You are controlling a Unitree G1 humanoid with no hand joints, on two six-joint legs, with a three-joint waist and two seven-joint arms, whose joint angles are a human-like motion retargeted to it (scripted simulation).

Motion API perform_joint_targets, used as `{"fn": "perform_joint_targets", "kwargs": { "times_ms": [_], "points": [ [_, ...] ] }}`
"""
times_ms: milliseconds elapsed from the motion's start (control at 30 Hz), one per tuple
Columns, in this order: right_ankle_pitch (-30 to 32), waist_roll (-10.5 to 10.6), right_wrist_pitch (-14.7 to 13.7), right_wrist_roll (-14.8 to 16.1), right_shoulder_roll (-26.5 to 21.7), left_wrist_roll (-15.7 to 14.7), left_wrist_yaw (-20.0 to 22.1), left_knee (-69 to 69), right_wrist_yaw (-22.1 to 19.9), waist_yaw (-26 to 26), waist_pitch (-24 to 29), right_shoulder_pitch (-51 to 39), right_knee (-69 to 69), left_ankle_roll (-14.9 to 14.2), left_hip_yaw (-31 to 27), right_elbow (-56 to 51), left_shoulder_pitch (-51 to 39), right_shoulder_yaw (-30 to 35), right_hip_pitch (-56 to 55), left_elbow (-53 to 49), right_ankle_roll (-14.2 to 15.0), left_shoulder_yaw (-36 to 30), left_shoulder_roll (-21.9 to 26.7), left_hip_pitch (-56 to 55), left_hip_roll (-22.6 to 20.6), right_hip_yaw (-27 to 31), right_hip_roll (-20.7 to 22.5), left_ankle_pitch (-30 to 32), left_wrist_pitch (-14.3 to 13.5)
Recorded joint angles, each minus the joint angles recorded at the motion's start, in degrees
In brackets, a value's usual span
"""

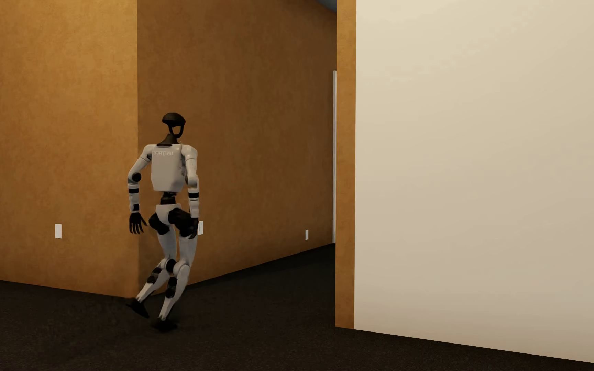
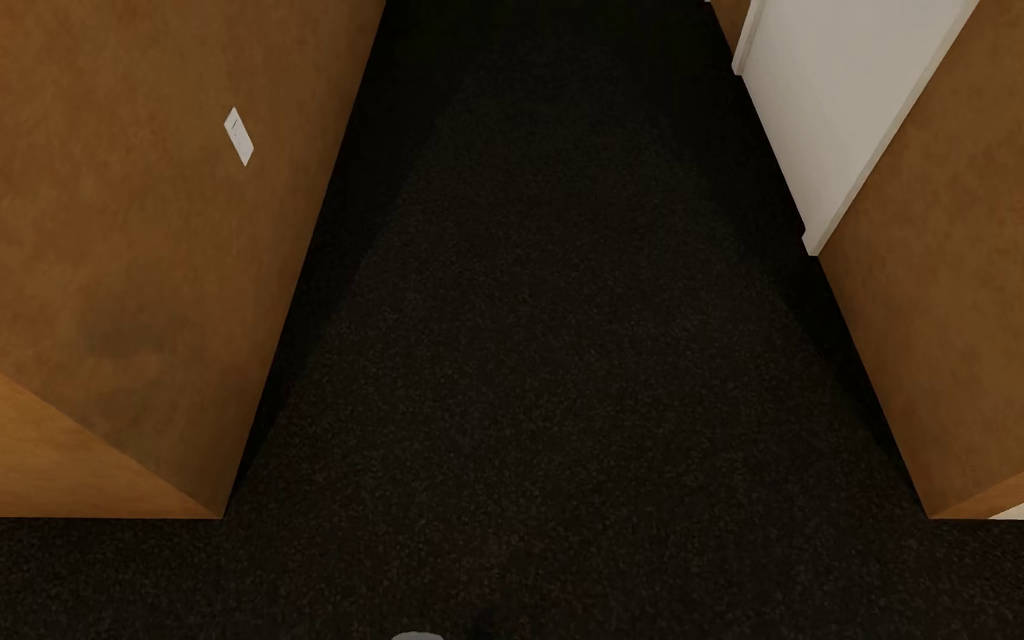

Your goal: Go around the corner

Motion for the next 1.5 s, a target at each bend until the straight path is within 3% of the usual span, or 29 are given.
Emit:
{"fn": "perform_joint_targets", "kwargs": {
  "times_ms": [200,267,300,367,400,467,500,533,600,633,667,700,733,767,800,833,867,900,967,1067,1167,1200,1233,1267,1300,1367,1433,1467,1500],
  "points": [
    [-13.4,0.2,0.0,0.0,-2.9,0.0,0.0,-44.4,0.0,12.4,-3.7,-12.1,-7.0,0.0,0.0,-17.0,8.1,-16.6,24.3,3.1,0.0,-2.7,-0.4,-12.9,-0.5,0.0,-5.5,3.7,0.0],
    [-7.0,-1.7,0.0,0.0,-2.4,0.0,0.0,-33.5,0.0,16.1,-3.8,-12.3,-2.3,0.0,0.0,-18.2,8.6,-19.2,27.2,5.0,0.0,-3.4,-0.4,-16.5,-1.1,0.0,-11.8,8.6,0.0],
    [1.1,-4.0,0.0,0.0,-0.7,0.0,0.0,-26.0,0.0,15.7,-3.0,-10.8,4.4,0.0,0.0,-16.2,7.4,-19.3,26.6,8.0,0.0,-4.7,-0.6,-17.2,-3.7,0.0,-15.2,9.4,0.0],
    [16.9,-3.6,0.0,0.0,-0.4,0.0,0.0,-21.2,0.0,11.9,-2.9,-8.5,30.6,0.0,0.0,-11.7,4.9,-15.8,15.8,8.3,0.0,-3.4,-2.1,-11.4,-6.1,0.0,-14.7,3.1,0.0],
    [16.3,-4.1,0.0,0.0,-0.1,0.0,0.0,-23.3,0.0,7.5,-2.1,-8.2,42.8,0.0,0.0,-8.6,4.0,-12.1,9.6,5.8,0.0,-2.5,-2.6,-5.9,-8.5,0.0,-14.8,2.1,0.0],
    [15.1,-1.3,0.0,0.0,0.4,0.0,0.0,-29.5,0.0,-1.7,-1.7,-4.0,51.0,0.0,0.0,-4.3,0.7,-8.5,-2.4,-1.0,0.0,0.5,-3.7,4.3,-9.6,0.0,-11.3,2.6,0.0],
    [16.7,0.2,0.0,0.0,0.3,0.0,0.0,-33.4,0.0,-5.3,-1.4,-0.1,47.1,0.0,0.0,-3.7,-0.8,-9.4,-7.2,-5.1,0.0,1.0,-4.1,10.5,-9.5,0.0,-9.8,2.6,0.0],
    [20.9,0.2,0.0,0.0,2.4,0.0,0.0,-36.5,0.0,-7.8,-1.1,-0.2,37.7,0.0,0.0,5.9,-2.5,-4.0,-11.2,-8.9,0.0,3.4,-3.9,16.0,-9.3,0.0,-8.8,2.3,0.0],
    [28.5,1.1,0.0,0.0,1.1,0.0,0.0,-41.7,0.0,-12.5,-1.5,5.3,13.2,0.0,0.0,7.1,-5.8,1.9,-17.1,-17.2,0.0,5.8,-3.8,25.7,-8.0,0.0,-8.1,0.7,0.0],
    [20.5,0.5,0.0,0.0,1.4,0.0,0.0,-42.7,0.0,-14.3,-1.9,7.2,2.0,0.0,0.0,8.5,-7.9,3.2,-18.2,-20.4,0.0,7.5,-3.1,29.6,-7.6,0.0,-8.8,-1.3,0.0],
    [3.1,-0.1,0.0,0.0,1.3,0.0,0.0,-42.9,0.0,-16.3,-2.4,8.9,-4.2,0.0,0.0,9.0,-9.7,5.3,-19.7,-22.7,0.0,8.2,-2.4,32.2,-7.1,0.0,-9.5,-3.6,0.0],
    [-8.4,-0.4,0.0,0.0,1.5,0.0,0.0,-42.3,0.0,-18.0,-2.8,10.5,-2.8,0.0,0.0,9.6,-10.9,6.2,-21.3,-23.9,0.0,9.7,-1.9,34.1,-6.0,0.0,-10.4,-5.7,0.0],
    [-8.7,-0.3,0.0,0.0,1.6,0.0,0.0,-40.9,0.0,-20.0,-2.6,11.6,-3.2,0.0,0.0,10.2,-11.5,7.4,-22.7,-24.0,0.0,10.9,-1.9,35.9,-4.8,0.0,-10.1,-5.5,0.0],
    [1.6,0.3,0.0,0.0,1.6,0.0,0.0,-39.4,0.0,-21.2,-2.3,12.4,-2.0,0.0,0.0,11.1,-11.3,8.4,-23.9,-22.2,0.0,12.0,-2.4,38.5,-3.3,0.0,-9.1,-2.8,0.0],
    [16.6,1.1,0.0,0.0,1.9,0.0,0.0,-35.8,0.0,-20.8,-3.4,12.6,0.5,0.0,0.0,11.9,-10.4,9.1,-26.0,-19.9,0.0,12.7,-3.2,38.3,-2.4,0.0,-7.4,4.3,0.0],
    [24.2,3.1,0.0,0.0,1.9,0.0,0.0,-26.7,0.0,-19.8,-3.7,11.9,5.3,0.0,0.0,12.9,-9.3,10.6,-26.2,-15.1,0.0,11.8,-4.6,35.8,0.3,0.0,-4.7,15.7,0.0],
    [24.0,3.4,0.0,0.0,1.7,0.0,0.0,-16.9,0.0,-18.4,-3.0,10.9,8.5,0.0,0.0,12.7,-7.9,10.2,-23.1,-9.5,0.0,10.2,-5.6,33.2,1.2,0.0,-2.9,25.3,0.0],
    [22.6,2.7,0.0,0.0,2.4,0.0,0.0,-4.6,0.0,-17.0,-2.4,8.7,8.9,0.0,0.0,11.7,-7.2,9.3,-19.6,-4.8,0.0,7.2,-5.1,26.5,1.1,0.0,-1.4,24.6,0.0],
    [16.6,1.5,0.0,0.0,1.7,0.0,0.0,9.6,0.0,-9.9,-1.1,4.8,6.1,0.0,0.0,6.3,-6.3,5.6,-8.7,3.8,0.0,1.6,-5.6,15.8,1.2,0.0,-0.2,6.6,0.0],
    [6.0,-1.3,0.0,0.0,-0.1,0.0,0.0,-3.5,0.0,0.1,-1.5,-2.5,-0.4,0.0,0.0,-3.8,0.9,-1.1,6.9,8.2,0.0,-1.3,-4.6,4.6,-0.3,0.0,-2.6,1.3,0.0],
    [-5.1,-1.4,0.0,0.0,-0.9,0.0,0.0,-35.8,0.0,6.0,-3.5,-9.7,-5.8,0.0,0.0,-11.0,6.0,-13.0,17.4,8.8,0.0,-2.1,-3.1,-1.1,0.8,0.0,-4.4,14.6,0.0],
    [-7.3,-1.5,0.0,0.0,-1.2,0.0,0.0,-39.4,0.0,7.2,-4.5,-11.9,-5.7,0.0,0.0,-12.9,6.6,-16.0,19.0,8.8,0.0,-2.3,-2.9,-2.5,1.1,0.0,-5.3,34.4,0.0],
    [-8.0,-1.5,0.0,0.0,-1.6,0.0,0.0,-64.8,0.0,8.9,-5.0,-13.4,-4.7,0.0,0.0,-15.0,6.7,-18.6,19.5,9.6,0.0,-2.5,-3.0,-3.9,1.2,0.0,-6.4,46.2,0.0],
    [-7.3,-1.3,0.0,0.0,-1.6,0.0,0.0,-42.8,0.0,8.7,-5.7,-14.3,-4.3,0.0,0.0,-15.2,7.2,-18.9,22.0,10.6,0.0,-0.4,-3.5,-6.6,1.0,0.0,-6.4,46.1,0.0],
    [-4.9,-1.7,0.0,0.0,-1.5,0.0,0.0,-38.6,0.0,9.9,-5.7,-13.5,-1.6,0.0,0.0,-16.2,7.0,-20.0,23.3,11.3,0.0,0.5,-4.0,-7.0,-0.3,0.0,-8.3,30.9,0.0],
    [7.5,-2.7,0.0,0.0,0.5,0.0,0.0,-31.6,0.0,8.8,-7.2,-8.7,12.4,0.0,0.0,-15.5,7.6,-21.9,21.3,12.8,0.0,1.1,-4.3,-6.6,-5.7,0.0,-11.2,14.5,0.0],
    [17.7,-3.6,0.0,0.0,3.7,0.0,0.0,-27.0,0.0,7.6,-4.6,-6.1,35.8,0.0,0.0,-7.9,5.7,-20.1,14.0,10.2,0.0,3.0,-4.7,2.6,-6.7,0.0,-13.5,6.6,0.0],
    [17.7,-3.3,0.0,0.0,4.4,0.0,0.0,-27.3,0.0,5.9,-3.7,-6.6,46.0,0.0,0.0,-2.2,3.2,-16.2,8.8,10.7,0.0,4.0,-4.8,5.6,-7.3,0.0,-12.8,4.8,0.0],
    [17.9,-3.0,0.0,0.0,2.9,0.0,0.0,-29.4,0.0,2.1,-2.8,-6.6,50.6,0.0,0.0,0.6,0.5,-6.2,4.0,5.9,0.0,3.3,-4.3,8.1,-8.9,0.0,-13.5,4.8,0.0]
  ]
}}
